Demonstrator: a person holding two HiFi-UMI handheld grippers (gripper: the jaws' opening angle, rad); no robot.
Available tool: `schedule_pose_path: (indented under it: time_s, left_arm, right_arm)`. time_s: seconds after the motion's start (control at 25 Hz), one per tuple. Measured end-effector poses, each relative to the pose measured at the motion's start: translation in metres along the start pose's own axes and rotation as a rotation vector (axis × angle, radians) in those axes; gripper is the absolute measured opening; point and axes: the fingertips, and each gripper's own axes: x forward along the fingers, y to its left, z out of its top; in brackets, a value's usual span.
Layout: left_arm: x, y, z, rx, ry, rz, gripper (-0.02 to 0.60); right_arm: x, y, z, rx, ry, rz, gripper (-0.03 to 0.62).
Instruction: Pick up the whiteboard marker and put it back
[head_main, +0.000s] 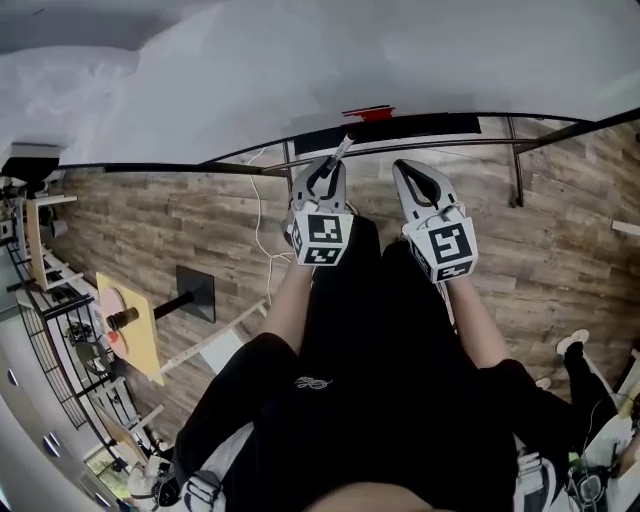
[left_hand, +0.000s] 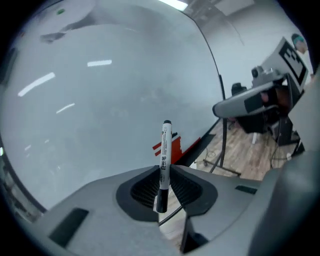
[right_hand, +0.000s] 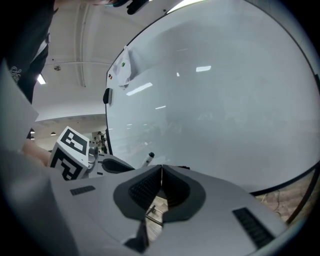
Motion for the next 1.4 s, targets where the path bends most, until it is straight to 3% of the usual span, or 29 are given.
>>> schedule_pose_path:
  time_s: [0.12, 0.32, 0.6, 0.88, 1.12, 1.24, 1.4]
  left_arm:
    - [-0.023, -0.001, 0.012, -0.123, -0.092, 0.008, 0.067]
    - [-0.051, -0.002, 0.023, -0.228, -0.211, -0.012, 0.067]
    - [-0.083, 0.003, 0.036, -0.309, -0.357, -0.069, 0.067]
    - [-0.093, -0.006, 0.050, -0.337, -0.449, -0.193, 0.067]
    - [-0.097, -0.041, 0.071, -0.266, -0.511, -0.340, 0.067]
    - [-0.100, -0.058, 0.086, -0.230, -0.543, -0.405, 0.067]
    - [-0.106, -0.076, 0.097, -0.209, -0.577, -0.489, 0.067]
  right_arm:
    - [-0.002, 0.011, 0.004, 0.011, -0.011, 0.027, 0.003]
    - [-0.003, 0.034, 0.015, 0.038, -0.047, 0.080, 0.003]
    - [-0.010, 0.068, 0.032, 0.016, -0.072, 0.064, 0.003]
    - [-0.028, 0.084, 0.044, -0.026, -0.076, -0.002, 0.003]
    - [-0.054, 0.084, 0.055, 0.016, -0.118, -0.037, 0.010]
    - [-0.064, 0.078, 0.056, 0.039, -0.118, -0.056, 0.104]
    - [-0.074, 0.069, 0.058, 0.080, -0.138, -0.104, 0.104]
